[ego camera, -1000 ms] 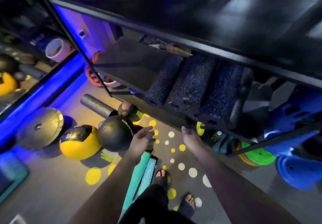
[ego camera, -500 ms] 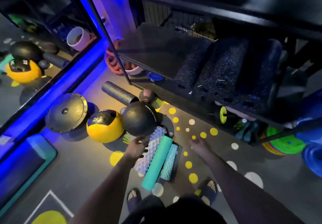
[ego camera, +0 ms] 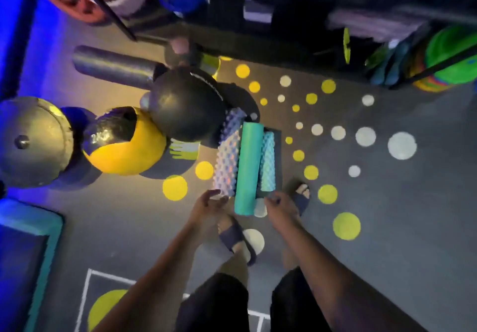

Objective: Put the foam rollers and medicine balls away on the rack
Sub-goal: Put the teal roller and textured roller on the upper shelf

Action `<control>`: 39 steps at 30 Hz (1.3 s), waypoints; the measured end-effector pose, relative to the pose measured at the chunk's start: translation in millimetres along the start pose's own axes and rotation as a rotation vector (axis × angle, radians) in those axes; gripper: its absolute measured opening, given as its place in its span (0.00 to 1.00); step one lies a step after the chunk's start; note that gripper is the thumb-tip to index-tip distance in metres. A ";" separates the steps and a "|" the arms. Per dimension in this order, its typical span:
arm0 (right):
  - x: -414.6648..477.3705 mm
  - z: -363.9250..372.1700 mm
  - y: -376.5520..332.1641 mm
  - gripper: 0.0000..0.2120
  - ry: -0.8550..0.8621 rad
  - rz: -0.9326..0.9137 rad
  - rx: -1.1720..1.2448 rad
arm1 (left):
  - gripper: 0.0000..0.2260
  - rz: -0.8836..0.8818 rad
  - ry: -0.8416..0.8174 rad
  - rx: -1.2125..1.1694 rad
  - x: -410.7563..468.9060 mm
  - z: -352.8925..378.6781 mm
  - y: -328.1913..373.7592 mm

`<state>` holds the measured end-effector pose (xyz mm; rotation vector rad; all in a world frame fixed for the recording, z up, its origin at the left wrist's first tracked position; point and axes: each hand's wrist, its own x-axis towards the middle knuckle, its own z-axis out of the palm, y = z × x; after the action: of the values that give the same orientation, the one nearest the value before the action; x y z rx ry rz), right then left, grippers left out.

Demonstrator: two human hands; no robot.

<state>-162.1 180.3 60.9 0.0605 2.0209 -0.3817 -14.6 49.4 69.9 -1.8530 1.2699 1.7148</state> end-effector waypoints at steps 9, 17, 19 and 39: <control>347.0 133.8 88.0 0.39 0.050 -0.044 -0.151 | 0.40 0.185 0.046 0.390 341.6 138.2 -107.8; 460.2 157.3 138.2 0.50 0.186 0.011 -0.098 | 0.53 0.199 0.144 0.513 403.8 214.0 -155.9; 440.8 145.9 138.0 0.52 0.097 0.029 -0.070 | 0.47 0.172 0.178 0.392 388.7 208.4 -146.1; -78.6 -293.8 -167.8 0.34 0.014 -0.318 0.359 | 0.31 0.525 0.235 -0.336 -160.1 44.4 304.2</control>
<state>-412.8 117.0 292.9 -0.0376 1.9560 -0.9457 -257.0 -25.5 306.0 -2.0847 1.7787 2.1300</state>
